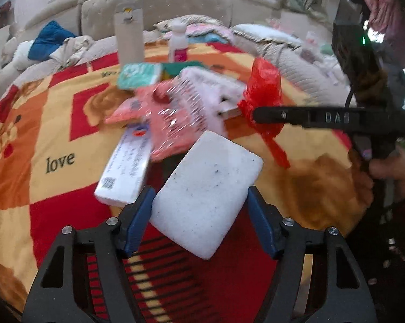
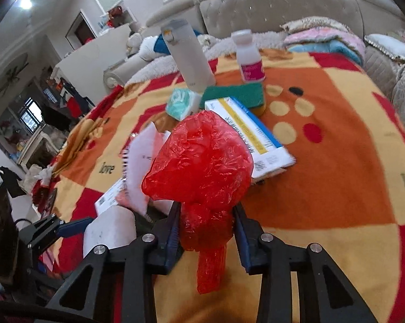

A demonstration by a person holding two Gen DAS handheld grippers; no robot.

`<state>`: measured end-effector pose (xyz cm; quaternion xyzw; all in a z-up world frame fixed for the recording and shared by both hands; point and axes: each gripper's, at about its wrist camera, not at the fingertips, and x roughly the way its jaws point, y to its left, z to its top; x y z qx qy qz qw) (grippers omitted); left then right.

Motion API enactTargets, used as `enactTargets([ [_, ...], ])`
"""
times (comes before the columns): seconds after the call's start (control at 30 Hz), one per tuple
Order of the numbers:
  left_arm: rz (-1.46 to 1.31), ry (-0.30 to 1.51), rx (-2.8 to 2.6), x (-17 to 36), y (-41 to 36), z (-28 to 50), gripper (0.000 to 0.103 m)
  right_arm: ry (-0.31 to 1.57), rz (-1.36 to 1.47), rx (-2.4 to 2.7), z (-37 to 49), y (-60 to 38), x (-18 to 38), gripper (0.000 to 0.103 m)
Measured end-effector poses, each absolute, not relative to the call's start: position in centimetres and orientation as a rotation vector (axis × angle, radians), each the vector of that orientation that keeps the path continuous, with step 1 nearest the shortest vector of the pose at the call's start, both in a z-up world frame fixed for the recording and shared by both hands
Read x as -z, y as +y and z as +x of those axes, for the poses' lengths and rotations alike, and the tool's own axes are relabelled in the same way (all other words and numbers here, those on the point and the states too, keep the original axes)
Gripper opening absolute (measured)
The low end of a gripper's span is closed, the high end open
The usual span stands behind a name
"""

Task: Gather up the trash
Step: 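Grasp the white sponge with left gripper while right gripper grasps red plastic bag, then carry both items to the black bin and open both grippers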

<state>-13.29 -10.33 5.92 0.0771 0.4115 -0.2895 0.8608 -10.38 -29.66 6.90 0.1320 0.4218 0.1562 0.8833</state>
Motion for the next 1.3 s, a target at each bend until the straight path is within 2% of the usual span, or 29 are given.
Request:
enactTargets([
  [0.27,0.181,0.812,0.730,-9.0,-17.4,-14.8,0.068,0.830,0.299,-0.175,-15.9,-37.8,-8.7,0.035],
  [0.73,0.143,0.909,1.011,-8.1,-39.6,-15.6,0.069,0.838,0.403,0.271,-24.1,-57.0,-7.1,0.036],
  [0.97,0.048,1.007,1.042,-6.1,-46.3,-14.3,0.072,0.846,0.443,0.378,-25.5,-62.0,-5.2,0.036],
  [1.03,0.010,1.039,1.035,-5.7,-47.3,-13.8,0.073,0.848,0.456,0.393,-25.6,-62.6,-4.8,0.040],
  [1.1,0.005,1.049,1.031,-5.5,-47.9,-13.6,0.075,0.846,0.467,0.404,-25.8,-63.0,-4.5,0.053],
  [1.17,-0.008,1.063,1.041,-5.4,-48.1,-13.7,0.076,0.846,0.477,0.407,-25.9,-63.3,-4.1,0.059],
  [1.3,-0.044,1.086,1.082,-5.5,-47.9,-13.8,0.078,0.853,0.488,0.405,-25.9,-63.2,-3.6,0.062],
])
